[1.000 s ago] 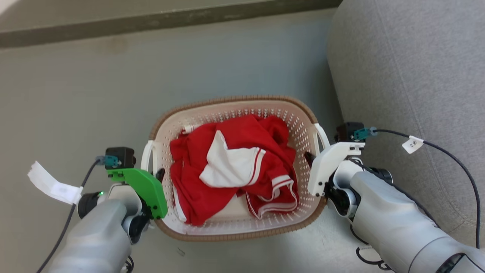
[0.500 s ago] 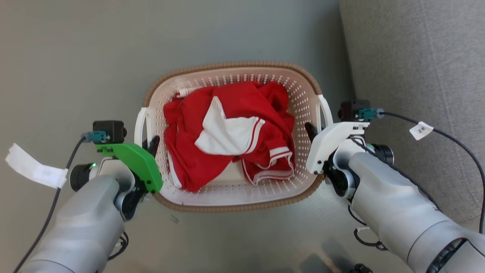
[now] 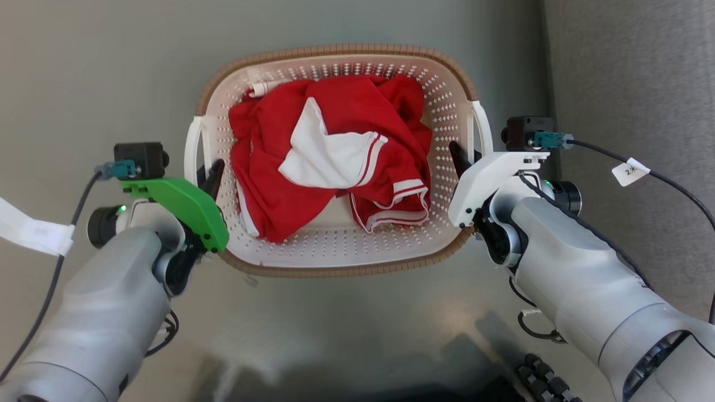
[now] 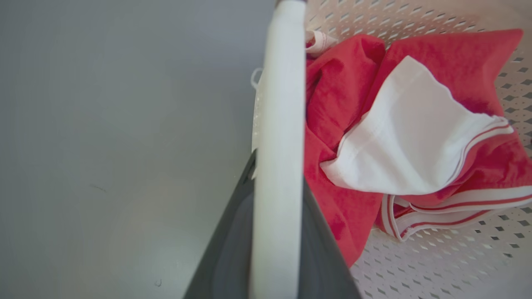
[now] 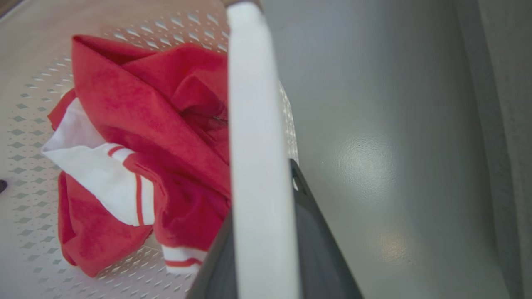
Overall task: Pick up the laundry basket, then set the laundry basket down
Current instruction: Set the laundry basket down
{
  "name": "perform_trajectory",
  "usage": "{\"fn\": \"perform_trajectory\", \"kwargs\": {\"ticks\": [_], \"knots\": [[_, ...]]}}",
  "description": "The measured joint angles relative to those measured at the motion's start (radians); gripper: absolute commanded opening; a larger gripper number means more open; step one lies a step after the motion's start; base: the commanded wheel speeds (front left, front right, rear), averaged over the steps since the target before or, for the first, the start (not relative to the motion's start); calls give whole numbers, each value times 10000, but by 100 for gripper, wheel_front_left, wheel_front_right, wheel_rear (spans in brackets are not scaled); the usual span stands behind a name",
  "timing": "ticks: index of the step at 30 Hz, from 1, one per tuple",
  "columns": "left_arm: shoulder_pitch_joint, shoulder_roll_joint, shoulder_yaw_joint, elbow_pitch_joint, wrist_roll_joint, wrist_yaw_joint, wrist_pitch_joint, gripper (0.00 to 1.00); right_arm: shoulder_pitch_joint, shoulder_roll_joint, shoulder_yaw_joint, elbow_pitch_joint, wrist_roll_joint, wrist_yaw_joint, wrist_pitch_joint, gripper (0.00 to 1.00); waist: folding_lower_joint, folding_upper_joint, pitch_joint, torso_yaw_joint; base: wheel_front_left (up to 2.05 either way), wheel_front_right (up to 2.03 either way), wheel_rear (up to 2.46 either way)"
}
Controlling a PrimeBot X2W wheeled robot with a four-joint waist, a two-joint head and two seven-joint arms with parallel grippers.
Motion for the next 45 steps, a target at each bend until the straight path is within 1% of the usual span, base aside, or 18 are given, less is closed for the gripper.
{"fn": "perform_trajectory", "kwargs": {"ticks": [1, 10, 15, 36, 45], "knots": [[-50, 36, -15, -44, 0, 0, 0, 0, -18, 0, -6, 6, 0, -44, -40, 0, 0, 0, 107, 8, 0, 0, 0], [-457, 221, -290, -384, 4, 10, -82, 0, -400, 10, -100, 153, 15, -65, -286, 0, 0, 0, 936, 92, 0, 0, 0], [-586, 274, -355, -508, 15, 36, -178, 0, -586, 15, -136, 224, 15, -138, -410, 0, -1, 0, 1273, 119, 0, 0, 0], [-1321, 533, -690, -905, 15, 98, -449, 0, -1178, 23, -366, 334, -6, -222, -608, 0, -1, 0, 2294, 190, 0, 0, 0], [-1390, 571, -811, -997, 17, 125, -612, 0, -1247, 15, -477, 272, -102, -230, -685, 0, -1, 0, 2525, 229, 0, 0, 0]]}}
